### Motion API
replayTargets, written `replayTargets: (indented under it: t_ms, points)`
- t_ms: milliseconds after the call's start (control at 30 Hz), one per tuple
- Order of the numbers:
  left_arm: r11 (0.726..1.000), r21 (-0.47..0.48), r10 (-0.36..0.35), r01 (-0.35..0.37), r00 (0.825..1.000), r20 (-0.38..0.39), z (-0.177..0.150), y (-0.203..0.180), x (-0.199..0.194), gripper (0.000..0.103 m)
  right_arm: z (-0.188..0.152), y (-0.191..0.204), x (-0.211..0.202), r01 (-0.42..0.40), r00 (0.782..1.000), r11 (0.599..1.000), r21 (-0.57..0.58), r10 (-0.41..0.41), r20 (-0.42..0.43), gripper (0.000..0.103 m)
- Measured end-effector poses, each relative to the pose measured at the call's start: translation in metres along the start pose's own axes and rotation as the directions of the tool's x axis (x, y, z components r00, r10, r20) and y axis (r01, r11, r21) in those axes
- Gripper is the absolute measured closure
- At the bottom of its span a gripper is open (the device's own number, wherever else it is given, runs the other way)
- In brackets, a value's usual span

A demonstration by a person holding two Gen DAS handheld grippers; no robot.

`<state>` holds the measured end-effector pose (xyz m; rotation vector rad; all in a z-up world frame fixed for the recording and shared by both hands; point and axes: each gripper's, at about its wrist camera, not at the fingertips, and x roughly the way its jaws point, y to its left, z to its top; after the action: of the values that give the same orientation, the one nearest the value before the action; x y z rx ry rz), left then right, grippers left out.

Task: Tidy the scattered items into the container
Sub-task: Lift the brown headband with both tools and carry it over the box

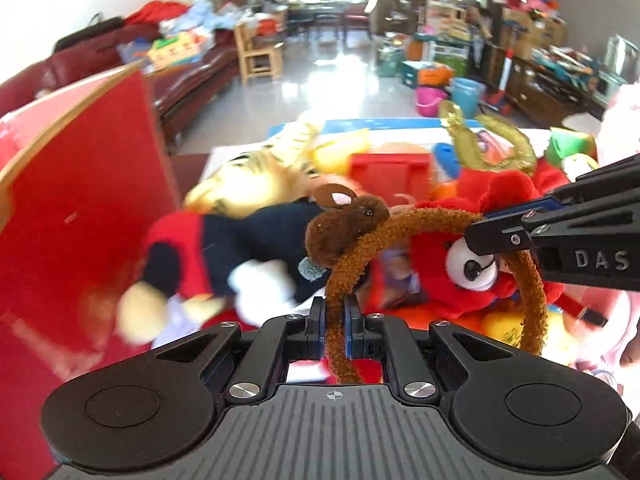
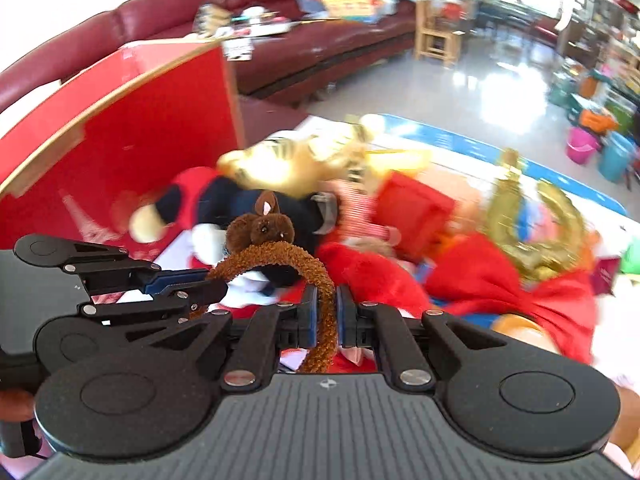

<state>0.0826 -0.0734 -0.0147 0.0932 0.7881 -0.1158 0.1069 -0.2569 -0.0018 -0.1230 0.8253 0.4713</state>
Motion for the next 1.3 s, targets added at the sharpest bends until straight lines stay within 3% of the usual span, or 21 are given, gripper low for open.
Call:
replayTargets:
  t_ms: [167,233,267,400,567,667,767,800,867,933,967,1000,1033,1067,1100,1200,1300]
  points:
    - [0.999,0.001,-0.044,0.045,0.998,-0.044,0.003,-0.017,0.027,0.094,-0.003,-0.019,-0.005,-0.006,1.0,0.998,0.06,0.006,0.005,0.09]
    - [0.999,-0.001,-0.052,0.052,0.998,-0.047,0.002,-0.02,0.031,0.084,-0.002,-0.018,-0.006,-0.002,1.0,0.999,0.039,0.002,0.004,0.09]
    - [0.998,-0.004,-0.061,0.061,0.997,-0.05,0.002,-0.019,0.031,0.073,-0.003,-0.018,-0.008,0.0,1.0,1.0,0.03,0.0,0.005,0.09]
    - [0.995,-0.023,-0.103,0.101,0.991,-0.09,-0.003,-0.013,0.05,0.047,-0.005,-0.02,-0.004,-0.016,1.0,0.999,0.028,0.016,0.004,0.09]
    - [0.997,-0.015,-0.08,0.079,0.988,-0.136,-0.011,-0.016,0.069,0.047,-0.011,-0.02,-0.005,-0.034,0.999,0.999,0.031,0.034,0.014,0.089]
    - [0.997,-0.019,-0.081,0.08,0.988,-0.134,-0.007,-0.016,0.065,0.058,-0.012,-0.02,-0.006,-0.038,0.999,0.999,0.03,0.038,0.016,0.089]
    - [0.995,-0.019,-0.104,0.103,0.988,-0.115,-0.003,-0.011,0.051,0.054,-0.012,-0.021,-0.006,-0.043,0.999,0.998,0.035,0.043,0.013,0.089]
    - [0.994,-0.017,-0.111,0.11,0.987,-0.112,-0.002,-0.01,0.048,0.045,-0.012,-0.021,-0.007,-0.044,0.999,0.998,0.033,0.044,0.012,0.089]
    - [0.994,-0.005,-0.108,0.108,0.989,-0.103,-0.001,-0.006,0.042,0.037,-0.013,-0.019,-0.006,-0.046,0.999,0.999,0.028,0.046,0.013,0.088]
    - [0.995,0.023,-0.096,0.099,0.99,-0.101,0.002,-0.007,0.043,0.039,-0.014,-0.017,-0.005,-0.049,0.999,0.998,0.026,0.049,0.009,0.088]
    - [0.994,0.035,-0.1,0.104,0.988,-0.114,0.003,-0.009,0.046,0.046,-0.015,-0.015,-0.004,-0.051,0.999,0.998,0.026,0.051,0.004,0.088]
    - [0.992,0.04,-0.111,0.117,0.985,-0.13,0.004,-0.01,0.049,0.061,-0.015,-0.013,-0.004,-0.05,0.999,0.998,0.025,0.05,0.0,0.087]
    - [0.99,0.041,-0.124,0.132,0.98,-0.153,0.005,-0.011,0.053,0.067,-0.015,-0.011,-0.004,-0.047,0.999,0.999,0.02,0.047,-0.003,0.084]
    - [0.991,0.046,-0.116,0.125,0.979,-0.168,0.004,-0.013,0.058,0.087,-0.015,-0.009,-0.005,-0.044,0.999,0.999,0.016,0.044,-0.005,0.081]
    - [0.992,0.054,-0.104,0.115,0.979,-0.173,0.002,-0.014,0.061,0.096,-0.015,-0.008,-0.006,-0.045,0.999,0.999,0.012,0.045,-0.007,0.076]
    - [0.995,-0.006,-0.101,0.102,0.985,-0.137,0.0,-0.011,0.054,0.099,-0.016,-0.004,-0.011,-0.043,0.999,0.999,-0.002,0.043,-0.011,0.067]
    - [0.994,-0.038,-0.102,0.1,0.994,-0.042,-0.003,-0.005,0.032,0.099,-0.017,-0.002,-0.014,-0.03,1.0,0.999,-0.015,0.03,-0.007,0.06]
